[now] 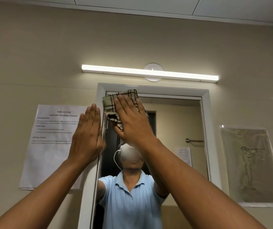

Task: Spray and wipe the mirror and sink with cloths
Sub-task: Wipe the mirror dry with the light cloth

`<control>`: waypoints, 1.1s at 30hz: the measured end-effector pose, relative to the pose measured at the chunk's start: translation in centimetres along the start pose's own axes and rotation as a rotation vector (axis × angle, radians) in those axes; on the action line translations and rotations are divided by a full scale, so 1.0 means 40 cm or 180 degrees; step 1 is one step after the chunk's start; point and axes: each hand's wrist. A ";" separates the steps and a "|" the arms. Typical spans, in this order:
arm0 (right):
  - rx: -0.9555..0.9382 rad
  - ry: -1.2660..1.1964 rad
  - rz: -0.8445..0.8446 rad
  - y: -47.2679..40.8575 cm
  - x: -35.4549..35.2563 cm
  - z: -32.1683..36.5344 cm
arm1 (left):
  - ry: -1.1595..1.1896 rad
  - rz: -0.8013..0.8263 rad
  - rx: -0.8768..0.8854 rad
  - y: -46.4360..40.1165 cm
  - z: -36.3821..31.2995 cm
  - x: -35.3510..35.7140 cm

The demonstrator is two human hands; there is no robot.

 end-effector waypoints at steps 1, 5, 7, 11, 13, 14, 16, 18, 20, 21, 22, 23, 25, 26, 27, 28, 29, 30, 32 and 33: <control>0.0033 0.0013 -0.0032 0.014 -0.001 -0.023 | -0.0016 0.0008 -0.0002 0.001 -0.001 0.001; 0.0271 -0.0019 -0.0109 0.075 -0.018 -0.116 | -0.0005 0.0027 0.0009 0.002 -0.002 -0.002; 0.0411 -0.0037 -0.0086 0.109 -0.033 -0.164 | -0.0001 0.0017 0.0016 0.002 -0.002 -0.002; 0.0758 -0.0113 -0.0126 0.180 -0.055 -0.264 | 0.0036 -0.0002 -0.0014 0.001 -0.002 0.000; 0.0987 -0.0164 -0.0188 0.217 -0.061 -0.315 | 0.0044 -0.0002 -0.0016 0.001 -0.002 0.000; 0.1089 -0.0174 -0.0207 0.230 -0.063 -0.336 | 0.0035 -0.0006 -0.0015 0.001 -0.003 -0.001; 0.1194 -0.0149 -0.0202 0.244 -0.066 -0.359 | -0.0001 -0.0022 -0.0020 0.000 -0.006 -0.005; 0.1267 -0.0145 -0.0224 0.244 -0.063 -0.355 | -0.0025 -0.0041 -0.0023 -0.001 -0.010 -0.007; 0.1436 -0.0145 -0.0321 0.246 -0.056 -0.335 | -0.0016 -0.0042 -0.0035 -0.001 -0.011 -0.009; 0.1537 -0.0144 -0.0363 0.251 -0.051 -0.324 | -0.0016 -0.0040 -0.0040 0.000 -0.010 -0.009; 0.1630 -0.0144 -0.0390 0.261 -0.047 -0.313 | -0.0018 -0.0040 -0.0039 0.000 -0.010 -0.009; 0.1701 -0.0148 -0.0402 0.276 -0.043 -0.301 | -0.0021 -0.0041 -0.0033 0.000 -0.008 -0.009; 0.1780 -0.0186 -0.0395 0.319 -0.036 -0.277 | -0.0021 -0.0046 -0.0021 0.001 -0.009 -0.008; 0.1790 -0.0212 -0.0380 0.347 -0.033 -0.263 | -0.0016 -0.0051 -0.0025 0.002 -0.009 -0.008; 0.1786 -0.0236 -0.0368 0.377 -0.031 -0.246 | -0.0008 -0.0058 -0.0030 0.002 -0.009 -0.008; 0.1785 -0.0248 -0.0360 0.408 -0.028 -0.227 | 0.0001 -0.0069 -0.0031 0.002 -0.009 -0.007; 0.1797 -0.0243 -0.0354 0.437 -0.026 -0.208 | 0.0006 -0.0076 -0.0029 0.001 -0.009 -0.007; 0.1820 -0.0224 -0.0345 0.462 -0.022 -0.191 | 0.0007 -0.0079 -0.0025 0.001 -0.009 -0.006; 0.1886 -0.0187 -0.0331 0.490 -0.015 -0.168 | 0.0001 -0.0060 -0.0015 0.000 -0.008 -0.007; 0.1924 -0.0196 -0.0331 0.492 -0.012 -0.162 | -0.0004 -0.0048 -0.0009 0.001 -0.008 -0.007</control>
Point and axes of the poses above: each hand's wrist, its own y-axis away from the middle knuckle, its own x-axis out of the palm, z = x × y, and after that the axes turned 4 degrees about z, right-handed
